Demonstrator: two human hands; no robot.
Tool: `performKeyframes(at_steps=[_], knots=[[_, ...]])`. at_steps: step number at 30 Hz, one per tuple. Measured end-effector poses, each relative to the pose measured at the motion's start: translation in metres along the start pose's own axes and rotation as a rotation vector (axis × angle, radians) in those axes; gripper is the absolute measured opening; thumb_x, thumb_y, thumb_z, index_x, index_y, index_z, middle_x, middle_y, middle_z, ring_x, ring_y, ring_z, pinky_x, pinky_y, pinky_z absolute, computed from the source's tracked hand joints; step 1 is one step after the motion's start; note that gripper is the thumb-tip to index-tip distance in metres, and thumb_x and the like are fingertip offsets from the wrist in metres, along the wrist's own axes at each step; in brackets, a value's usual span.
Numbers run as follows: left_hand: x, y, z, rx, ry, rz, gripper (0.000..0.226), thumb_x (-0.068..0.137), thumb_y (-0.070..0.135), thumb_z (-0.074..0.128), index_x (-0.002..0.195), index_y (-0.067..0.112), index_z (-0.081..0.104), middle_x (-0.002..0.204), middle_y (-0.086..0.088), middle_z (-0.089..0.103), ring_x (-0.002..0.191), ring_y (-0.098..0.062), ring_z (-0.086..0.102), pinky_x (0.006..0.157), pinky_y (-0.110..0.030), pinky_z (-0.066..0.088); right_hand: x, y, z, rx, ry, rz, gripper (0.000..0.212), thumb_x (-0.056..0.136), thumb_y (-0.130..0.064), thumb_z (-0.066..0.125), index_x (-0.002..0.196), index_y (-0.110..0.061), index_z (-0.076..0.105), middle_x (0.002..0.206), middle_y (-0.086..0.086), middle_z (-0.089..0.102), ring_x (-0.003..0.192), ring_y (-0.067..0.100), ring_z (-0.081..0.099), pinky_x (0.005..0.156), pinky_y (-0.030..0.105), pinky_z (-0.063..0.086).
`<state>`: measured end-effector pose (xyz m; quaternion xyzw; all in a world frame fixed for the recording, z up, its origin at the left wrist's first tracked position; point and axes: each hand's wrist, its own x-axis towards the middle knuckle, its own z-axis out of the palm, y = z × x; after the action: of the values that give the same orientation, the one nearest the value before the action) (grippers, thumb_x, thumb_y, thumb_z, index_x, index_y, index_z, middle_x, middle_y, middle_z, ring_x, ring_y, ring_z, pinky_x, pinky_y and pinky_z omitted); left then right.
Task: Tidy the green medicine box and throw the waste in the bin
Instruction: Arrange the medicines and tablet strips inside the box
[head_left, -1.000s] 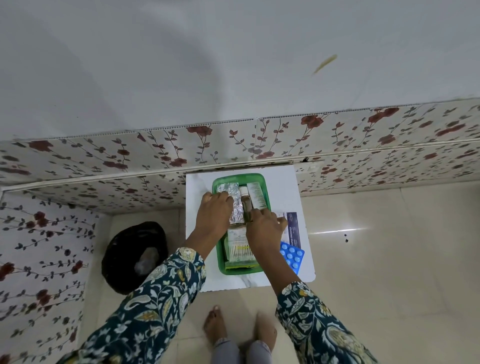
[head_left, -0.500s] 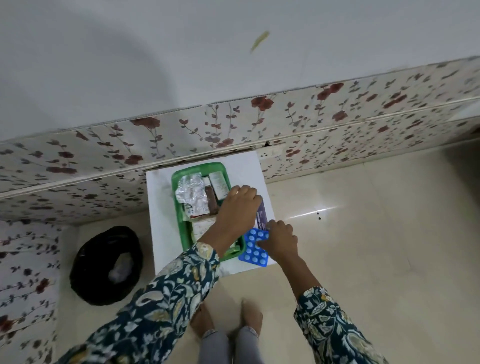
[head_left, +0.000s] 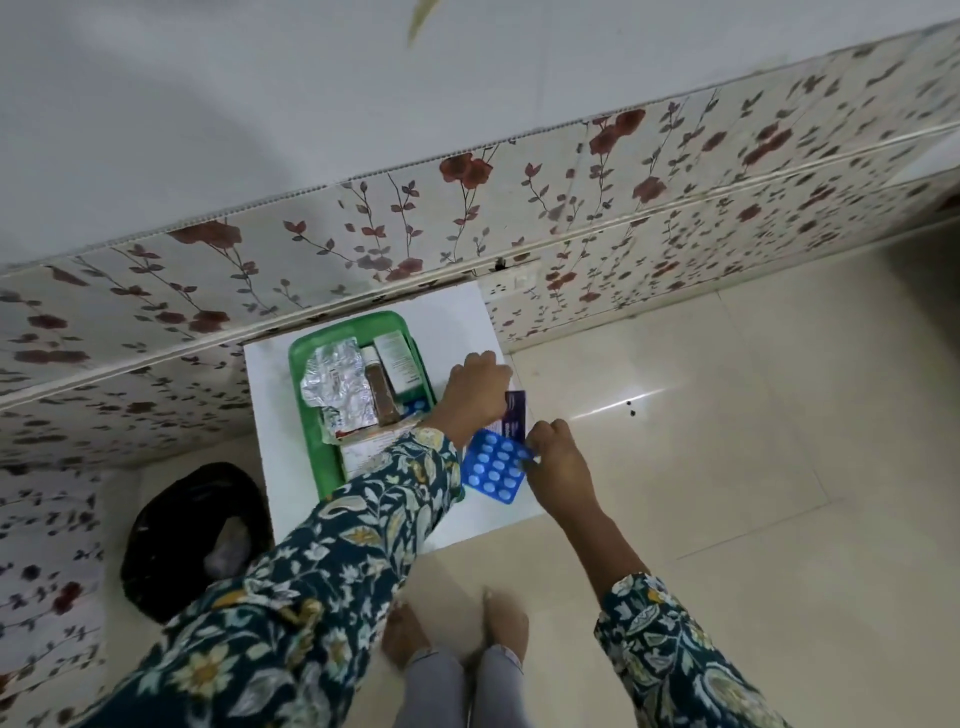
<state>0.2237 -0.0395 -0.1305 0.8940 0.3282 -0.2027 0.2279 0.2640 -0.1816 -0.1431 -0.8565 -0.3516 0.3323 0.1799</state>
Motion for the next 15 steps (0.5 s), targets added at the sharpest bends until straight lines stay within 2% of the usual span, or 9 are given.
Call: performKeyframes(at_steps=[1, 3, 5, 7, 9, 11, 12, 15], knots=[[-0.003, 0.001, -0.011, -0.147, 0.007, -0.01, 0.021, 0.084, 0.009, 0.058, 0.104, 0.002, 0.057, 0.116, -0.019, 0.054, 0.109, -0.034, 0.051, 0.087, -0.04, 0.043, -0.001, -0.003, -0.008, 0.086, 0.016, 0.007, 0.007, 0.083, 0.002, 0.052, 0.088, -0.002, 0.054, 0.103, 0.021, 0.057, 0.08, 0.025, 0.051, 0.064, 0.027, 0.037], [-0.011, 0.001, -0.039, -0.41, 0.065, -0.056, 0.019, 0.083, 0.008, 0.062, 0.102, 0.005, 0.06, 0.113, -0.019, 0.06, 0.1, -0.031, 0.059, 0.077, -0.033, 0.045, -0.003, -0.007, -0.024, 0.207, 0.066, 0.019, 0.012, 0.079, 0.008, 0.049, 0.083, 0.0, 0.056, 0.093, 0.019, 0.061, 0.076, 0.02, 0.049, 0.057, 0.021, 0.029], [-0.026, -0.008, -0.074, -0.555, 0.162, -0.098, 0.021, 0.083, 0.011, 0.063, 0.104, 0.012, 0.062, 0.112, -0.017, 0.064, 0.091, -0.027, 0.06, 0.071, -0.03, 0.044, -0.008, -0.019, -0.042, 0.288, 0.105, 0.024, 0.016, 0.08, 0.009, 0.047, 0.081, -0.005, 0.056, 0.085, 0.012, 0.061, 0.075, 0.018, 0.05, 0.052, 0.016, 0.034], [-0.047, -0.025, -0.107, -0.537, 0.247, -0.118, 0.02, 0.082, 0.011, 0.065, 0.102, 0.014, 0.064, 0.122, -0.015, 0.062, 0.1, -0.028, 0.059, 0.076, -0.031, 0.046, -0.012, -0.035, -0.057, 0.342, 0.14, 0.008, 0.019, 0.081, 0.009, 0.046, 0.08, -0.009, 0.054, 0.084, 0.007, 0.061, 0.075, 0.018, 0.052, 0.054, 0.009, 0.038], [-0.069, -0.047, -0.131, -0.428, 0.255, -0.141, 0.022, 0.082, 0.011, 0.066, 0.103, 0.01, 0.065, 0.135, -0.014, 0.055, 0.114, -0.03, 0.054, 0.084, -0.03, 0.043, -0.012, -0.054, -0.066, 0.393, 0.163, -0.017, 0.023, 0.08, 0.01, 0.045, 0.078, -0.012, 0.052, 0.083, 0.003, 0.06, 0.075, 0.018, 0.053, 0.058, 0.008, 0.042], [-0.095, -0.072, -0.14, -0.32, 0.153, -0.186, 0.028, 0.083, 0.012, 0.065, 0.111, 0.008, 0.064, 0.131, -0.015, 0.056, 0.113, -0.03, 0.054, 0.081, -0.029, 0.04, -0.011, -0.08, -0.066, 0.416, 0.126, -0.053, 0.022, 0.079, 0.01, 0.046, 0.081, -0.009, 0.056, 0.085, 0.005, 0.061, 0.076, 0.02, 0.054, 0.068, 0.026, 0.049], [-0.106, -0.081, -0.137, -0.273, 0.062, -0.211, 0.032, 0.084, 0.013, 0.064, 0.116, 0.009, 0.062, 0.128, -0.015, 0.057, 0.112, -0.03, 0.054, 0.084, -0.031, 0.042, -0.01, -0.092, -0.062, 0.398, 0.101, -0.069, 0.021, 0.079, 0.01, 0.046, 0.084, -0.006, 0.059, 0.086, 0.008, 0.063, 0.077, 0.02, 0.053, 0.07, 0.032, 0.048], [-0.124, -0.098, -0.107, -0.289, -0.143, -0.288, 0.038, 0.087, 0.014, 0.061, 0.125, 0.011, 0.056, 0.13, -0.015, 0.056, 0.113, -0.03, 0.055, 0.092, -0.036, 0.045, -0.005, -0.119, -0.039, 0.277, 0.036, -0.13, 0.019, 0.081, 0.008, 0.047, 0.091, -0.001, 0.06, 0.093, 0.018, 0.068, 0.075, 0.02, 0.053, 0.065, 0.027, 0.04]])
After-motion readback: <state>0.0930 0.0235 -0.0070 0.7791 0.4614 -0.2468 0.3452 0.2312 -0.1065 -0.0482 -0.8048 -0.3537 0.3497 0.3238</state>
